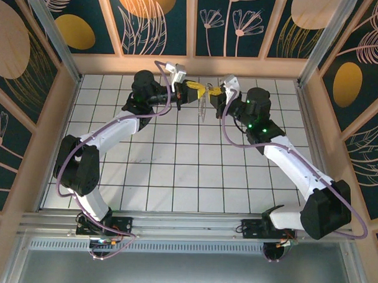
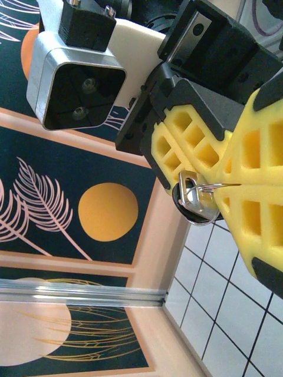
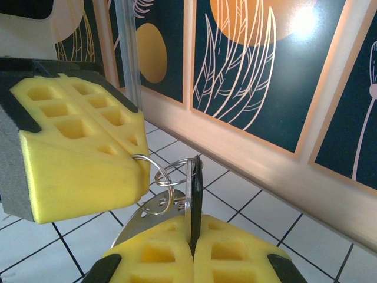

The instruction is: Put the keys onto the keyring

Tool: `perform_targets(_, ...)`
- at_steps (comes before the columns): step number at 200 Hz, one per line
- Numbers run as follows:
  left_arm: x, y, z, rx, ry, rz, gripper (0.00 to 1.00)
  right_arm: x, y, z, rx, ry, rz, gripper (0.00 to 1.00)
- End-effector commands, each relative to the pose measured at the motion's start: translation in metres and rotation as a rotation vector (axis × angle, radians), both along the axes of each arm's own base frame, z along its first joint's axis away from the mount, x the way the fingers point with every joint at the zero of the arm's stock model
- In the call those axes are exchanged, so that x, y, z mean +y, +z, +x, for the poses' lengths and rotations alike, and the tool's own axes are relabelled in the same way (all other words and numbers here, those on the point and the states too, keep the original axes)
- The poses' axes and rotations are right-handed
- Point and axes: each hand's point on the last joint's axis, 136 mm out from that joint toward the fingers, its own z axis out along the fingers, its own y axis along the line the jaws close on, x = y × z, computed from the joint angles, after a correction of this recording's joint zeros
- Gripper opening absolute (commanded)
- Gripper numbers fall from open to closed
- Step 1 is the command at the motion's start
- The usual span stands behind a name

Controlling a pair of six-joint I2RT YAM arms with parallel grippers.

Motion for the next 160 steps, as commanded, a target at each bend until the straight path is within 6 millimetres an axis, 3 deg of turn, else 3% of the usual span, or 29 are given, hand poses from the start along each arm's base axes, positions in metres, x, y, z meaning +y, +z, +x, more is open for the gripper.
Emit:
perform_targets(1, -0.003, 0.018, -0.003, -0.053, -0.03, -0.033, 0.0, -0.001, 0.018, 0.002, -0.052, -0.012, 0.004, 0.0)
perform_targets(62, -0.003, 0.018, -0.002, -0.049, -0.026, -0.034, 0.0, -0.04, 0.028, 0.007, -0.058, -0.091, 0.07, 0.0)
perform_targets(95, -0.004, 0.018, -0.001, -0.047, -0.029, -0.038, 0.0, -0.033, 0.03, 0.006, -0.051, -0.06, 0.071, 0.0)
perform_targets(160, -0.004, 0.017, -0.002, -0.047, -0.028, -0.036, 0.0, -0.001, 0.029, 0.004, -0.049, 0.007, 0.05, 0.0)
